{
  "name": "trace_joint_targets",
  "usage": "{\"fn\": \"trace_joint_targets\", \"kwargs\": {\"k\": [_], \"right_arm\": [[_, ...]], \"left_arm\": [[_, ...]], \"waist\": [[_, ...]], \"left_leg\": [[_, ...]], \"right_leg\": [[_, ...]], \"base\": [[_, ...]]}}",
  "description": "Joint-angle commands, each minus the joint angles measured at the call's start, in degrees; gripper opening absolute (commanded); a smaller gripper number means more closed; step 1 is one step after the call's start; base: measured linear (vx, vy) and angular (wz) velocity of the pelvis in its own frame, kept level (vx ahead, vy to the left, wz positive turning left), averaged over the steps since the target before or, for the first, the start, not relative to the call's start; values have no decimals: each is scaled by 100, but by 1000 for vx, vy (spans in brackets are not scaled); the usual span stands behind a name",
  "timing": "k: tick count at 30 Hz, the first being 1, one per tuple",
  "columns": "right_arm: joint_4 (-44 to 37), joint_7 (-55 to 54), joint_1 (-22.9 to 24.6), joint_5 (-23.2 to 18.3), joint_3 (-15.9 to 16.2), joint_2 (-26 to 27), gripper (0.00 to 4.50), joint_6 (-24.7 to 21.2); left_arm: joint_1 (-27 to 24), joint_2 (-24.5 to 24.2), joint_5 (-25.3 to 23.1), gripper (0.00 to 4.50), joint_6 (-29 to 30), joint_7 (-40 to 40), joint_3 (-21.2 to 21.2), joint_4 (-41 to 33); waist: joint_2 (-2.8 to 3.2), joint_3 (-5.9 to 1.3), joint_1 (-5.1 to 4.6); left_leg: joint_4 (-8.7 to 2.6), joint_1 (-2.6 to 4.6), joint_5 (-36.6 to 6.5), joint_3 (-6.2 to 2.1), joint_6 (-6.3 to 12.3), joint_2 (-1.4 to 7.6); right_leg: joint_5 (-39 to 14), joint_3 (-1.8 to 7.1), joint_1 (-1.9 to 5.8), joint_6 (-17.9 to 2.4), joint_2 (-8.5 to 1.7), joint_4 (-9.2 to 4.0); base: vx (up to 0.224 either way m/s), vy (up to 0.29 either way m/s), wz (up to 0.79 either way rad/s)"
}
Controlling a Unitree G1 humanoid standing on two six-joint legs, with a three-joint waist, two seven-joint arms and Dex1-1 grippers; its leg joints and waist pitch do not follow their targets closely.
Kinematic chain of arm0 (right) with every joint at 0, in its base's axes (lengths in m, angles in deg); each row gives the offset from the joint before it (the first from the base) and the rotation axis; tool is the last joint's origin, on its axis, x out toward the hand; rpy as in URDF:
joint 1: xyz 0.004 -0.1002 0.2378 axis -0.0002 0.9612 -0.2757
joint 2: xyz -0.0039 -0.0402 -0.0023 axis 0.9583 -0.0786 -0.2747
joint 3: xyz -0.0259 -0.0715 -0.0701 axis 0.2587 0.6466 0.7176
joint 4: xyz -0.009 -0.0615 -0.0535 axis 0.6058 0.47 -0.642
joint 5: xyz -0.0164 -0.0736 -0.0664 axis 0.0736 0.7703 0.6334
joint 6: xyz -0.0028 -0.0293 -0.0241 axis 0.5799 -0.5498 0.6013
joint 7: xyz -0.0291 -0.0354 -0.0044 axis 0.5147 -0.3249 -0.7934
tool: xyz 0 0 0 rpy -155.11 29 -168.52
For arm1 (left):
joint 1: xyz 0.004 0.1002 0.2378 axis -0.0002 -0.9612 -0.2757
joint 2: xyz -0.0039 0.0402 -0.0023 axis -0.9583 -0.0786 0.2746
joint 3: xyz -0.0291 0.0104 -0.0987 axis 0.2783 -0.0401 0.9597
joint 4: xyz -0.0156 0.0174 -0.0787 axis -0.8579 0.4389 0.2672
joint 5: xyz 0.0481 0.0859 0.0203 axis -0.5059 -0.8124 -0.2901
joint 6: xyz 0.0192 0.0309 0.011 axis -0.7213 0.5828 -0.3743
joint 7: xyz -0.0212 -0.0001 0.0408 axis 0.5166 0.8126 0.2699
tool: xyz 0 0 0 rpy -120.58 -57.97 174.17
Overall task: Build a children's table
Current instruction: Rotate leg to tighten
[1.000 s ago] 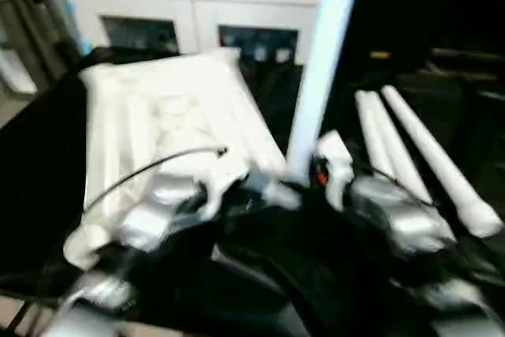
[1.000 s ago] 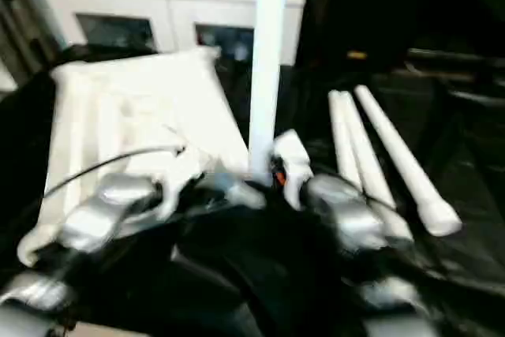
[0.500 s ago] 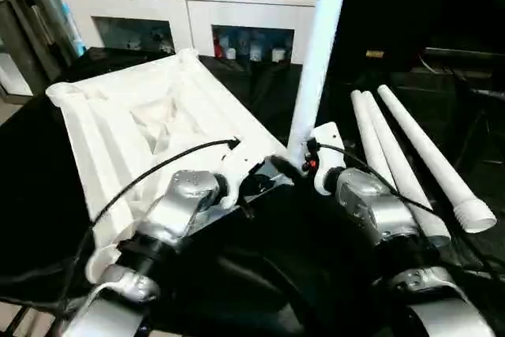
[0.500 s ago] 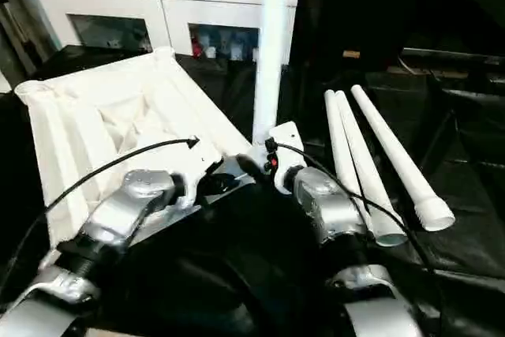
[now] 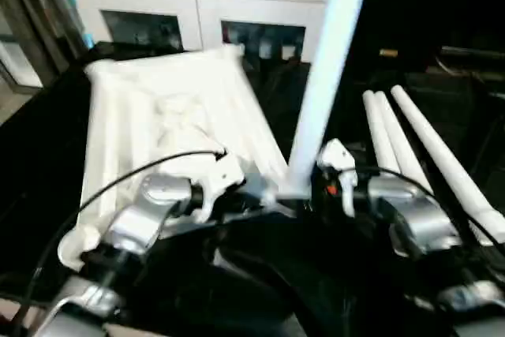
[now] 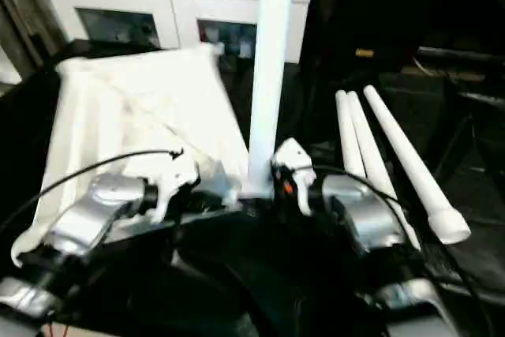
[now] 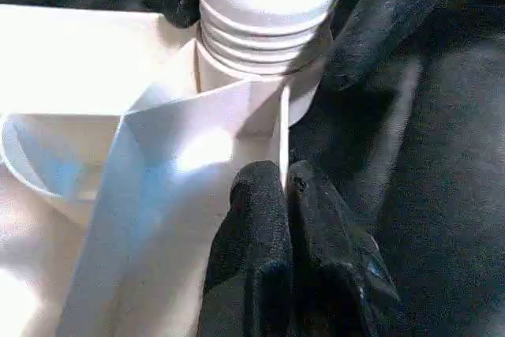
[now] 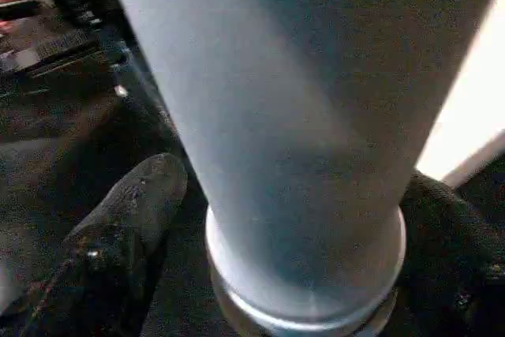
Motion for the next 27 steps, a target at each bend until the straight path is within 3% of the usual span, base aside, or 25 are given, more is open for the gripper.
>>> {"fn": "trace_joint_targets", "kwargs": {"k": [1,4,14,17,18,20,21,22,23,24,27], "right_arm": [[-165,231,77,-99,179,-14,381,-100],[-223,336,94,-123,198,-55,353,-166],[-390,378,250,-160,312,-14,279,-314],[-159,-278,236,-2,166,312,273,-191],[-90,-454,225,40,125,398,273,-155],[73,-789,176,119,58,542,272,-110],[369,-1313,69,220,-45,770,272,-29],[771,-2048,-80,333,-204,1090,272,47],[771,-2048,-80,333,-204,1090,272,47],[887,-2273,-126,350,-260,1192,271,50],[1457,-3363,-352,406,-554,1677,270,69]], "left_arm": [[5,-4,165,0,-81,199,-78,-250],[-13,-48,177,0,-86,285,-82,-276],[-56,22,151,0,-10,151,-49,-228],[53,291,29,0,-1,-398,87,-24],[82,352,2,0,-3,-533,115,28],[143,451,-46,0,32,-781,157,128],[246,612,-145,0,115,-1175,207,275],[382,844,-268,0,256,-1721,284,468],[382,844,-268,0,256,-1721,284,468],[419,921,-292,0,308,-1882,312,519],[623,1340,-337,0,549,-2656,524,805]], "waist": [[-26,-338,1],[-28,-340,-1],[-32,-359,21],[-35,-348,21],[-37,-317,-15],[-55,-327,-23],[-45,-301,-48],[-51,-306,-78],[-49,-296,-107],[-63,-304,-123],[-66,-287,-169]], "left_leg": [[-412,93,-1507,-69,210,227],[-417,95,-1512,-77,142,223],[-398,80,-1285,-72,202,221],[-403,88,-1380,-71,168,219],[-424,83,-1516,-77,89,211],[-426,98,-1668,-97,17,195],[-429,112,-1768,-93,-23,195],[-427,113,-1834,-107,-103,175],[-433,115,-1885,-113,-138,172],[-431,112,-1924,-134,-151,163],[-421,131,-2080,-131,-91,148]], "right_leg": [[-1501,232,252,-1375,-269,-392],[-1548,235,245,-1322,-267,-398],[-1204,231,260,-1391,-263,-356],[-1393,235,250,-1343,-267,-378],[-1646,239,232,-1279,-268,-412],[-2098,230,247,-1112,-291,-453],[-2311,237,194,-1055,-285,-483],[-2508,221,198,-1000,-289,-493],[-2618,216,188,-971,-284,-505],[-2810,196,208,-863,-296,-527],[-3089,187,152,-735,-287,-596]], "base": [[0,0,0],[0,0,0],[0,0,0],[0,0,0],[0,0,0],[0,0,0],[0,0,0],[0,0,0],[0,0,0],[0,0,0],[0,0,0]]}}
